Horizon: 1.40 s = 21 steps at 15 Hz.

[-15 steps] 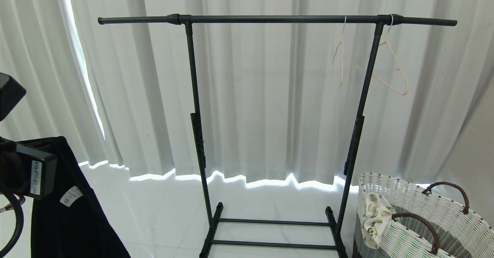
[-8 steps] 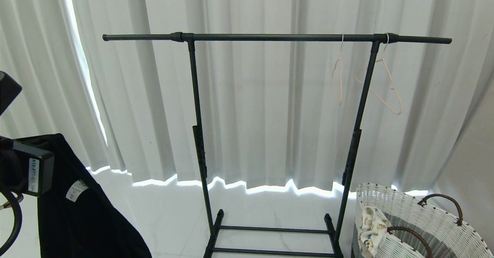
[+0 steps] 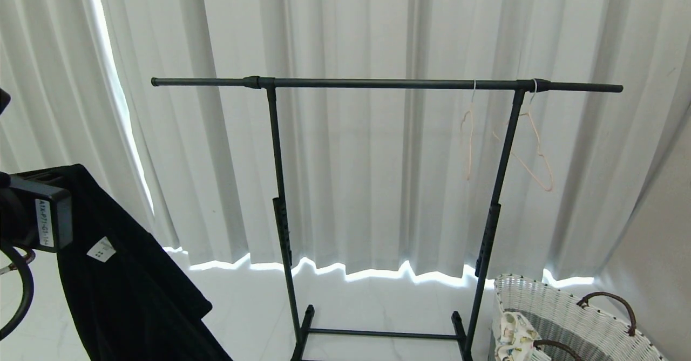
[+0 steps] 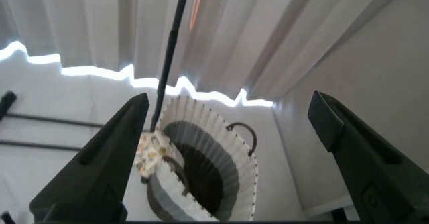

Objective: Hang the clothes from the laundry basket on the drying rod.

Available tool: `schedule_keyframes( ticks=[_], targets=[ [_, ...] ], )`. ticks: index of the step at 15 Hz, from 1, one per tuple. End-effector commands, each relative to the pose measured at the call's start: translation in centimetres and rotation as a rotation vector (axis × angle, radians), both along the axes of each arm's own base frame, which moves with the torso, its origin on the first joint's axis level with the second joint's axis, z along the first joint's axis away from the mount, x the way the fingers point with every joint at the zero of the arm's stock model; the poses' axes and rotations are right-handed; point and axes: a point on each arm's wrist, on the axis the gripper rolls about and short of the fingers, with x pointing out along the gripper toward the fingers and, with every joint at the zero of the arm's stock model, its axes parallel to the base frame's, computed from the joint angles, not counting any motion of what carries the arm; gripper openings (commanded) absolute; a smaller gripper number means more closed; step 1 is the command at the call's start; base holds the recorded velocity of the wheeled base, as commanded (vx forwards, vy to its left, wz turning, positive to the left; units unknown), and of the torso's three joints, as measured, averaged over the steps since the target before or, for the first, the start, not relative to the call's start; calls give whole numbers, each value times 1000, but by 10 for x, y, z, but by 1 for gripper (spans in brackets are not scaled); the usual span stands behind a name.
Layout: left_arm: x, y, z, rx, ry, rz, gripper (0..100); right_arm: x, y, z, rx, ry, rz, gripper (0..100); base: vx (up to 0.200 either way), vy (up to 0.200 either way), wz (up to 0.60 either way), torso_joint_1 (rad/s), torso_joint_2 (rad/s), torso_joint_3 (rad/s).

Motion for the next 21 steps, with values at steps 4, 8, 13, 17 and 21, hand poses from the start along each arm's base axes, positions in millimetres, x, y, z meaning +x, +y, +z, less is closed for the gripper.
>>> schedule_keyframes(
  ticks=[4,8,13,17,21],
  targets=[
    [3,-1,-8,9,17,0,0,15,1,-1,0,15,0,100,0,0,0,223,-499,-284],
    [4,-1,-3,-3,-26,0,0,15,1,-4,-7,18,7,100,0,0,0,237,-520,-288],
    [2,-2,-3,-8,-30,-29,0,17,2,-11,-34,-18,35,100,0,-160,0,113,-234,-128],
    [2,-2,-3,-8,-30,-32,0,16,2,-11,-33,-21,36,100,0,-200,0,13,-15,-5],
    [1,-2,-2,-9,-35,-32,0,17,3,-12,-29,-16,54,100,0,0,0,0,0,0]
  ],
)
